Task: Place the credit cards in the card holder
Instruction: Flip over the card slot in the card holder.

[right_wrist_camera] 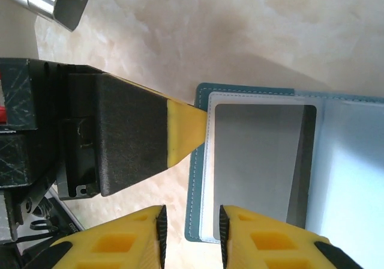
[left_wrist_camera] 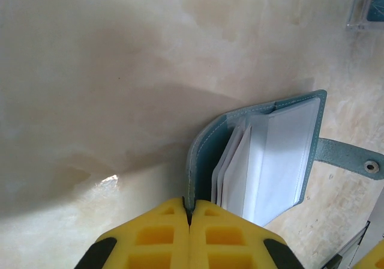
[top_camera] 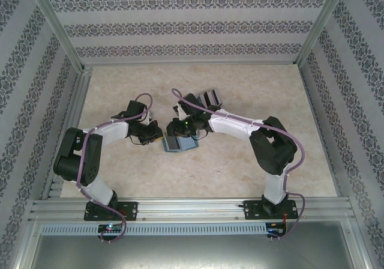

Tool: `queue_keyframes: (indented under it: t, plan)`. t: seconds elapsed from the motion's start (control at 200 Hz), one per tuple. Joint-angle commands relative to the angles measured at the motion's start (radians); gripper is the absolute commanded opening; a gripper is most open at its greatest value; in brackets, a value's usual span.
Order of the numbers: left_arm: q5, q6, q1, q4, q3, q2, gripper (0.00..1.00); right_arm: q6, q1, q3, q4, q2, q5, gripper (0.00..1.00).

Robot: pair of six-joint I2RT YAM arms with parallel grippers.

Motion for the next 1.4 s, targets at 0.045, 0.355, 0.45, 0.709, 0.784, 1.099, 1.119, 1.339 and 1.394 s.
queue_keyframes:
  t: [0.045, 0.355, 0.45, 0.709, 0.784, 1.099, 1.119, 1.339, 1.394]
  plan:
    - [0.002, 0.000, -0.003, 0.004, -0.007, 0.016, 0.00, -0.002, -0.029, -0.044, -0.014, -0.033, 0.023, 0.32]
    - [-0.019, 0.020, -0.003, -0.046, 0.020, 0.001, 0.00, -0.030, -0.076, -0.115, -0.038, -0.064, 0.074, 0.33]
    - [-0.040, 0.023, -0.002, -0.060, 0.018, -0.024, 0.05, -0.034, -0.083, -0.124, -0.045, -0.065, 0.078, 0.33]
    - [-0.116, 0.048, -0.001, -0.127, 0.045, -0.079, 0.32, -0.042, -0.085, -0.146, -0.056, -0.085, 0.102, 0.33]
    - [-0.134, 0.053, -0.002, -0.148, 0.057, -0.088, 0.36, -0.041, -0.087, -0.157, -0.052, -0.090, 0.105, 0.33]
    - [-0.201, 0.066, -0.002, -0.200, 0.091, -0.143, 0.42, -0.050, -0.090, -0.158, -0.052, -0.083, 0.096, 0.33]
    - [-0.202, 0.067, -0.002, -0.202, 0.095, -0.143, 0.42, -0.050, -0.090, -0.157, -0.052, -0.083, 0.096, 0.33]
    - [-0.182, 0.069, -0.001, -0.174, 0.134, -0.110, 0.43, -0.049, -0.090, -0.178, -0.060, -0.118, 0.102, 0.33]
    - [-0.168, 0.071, -0.001, -0.164, 0.150, -0.084, 0.43, -0.052, -0.090, -0.186, -0.074, -0.133, 0.099, 0.33]
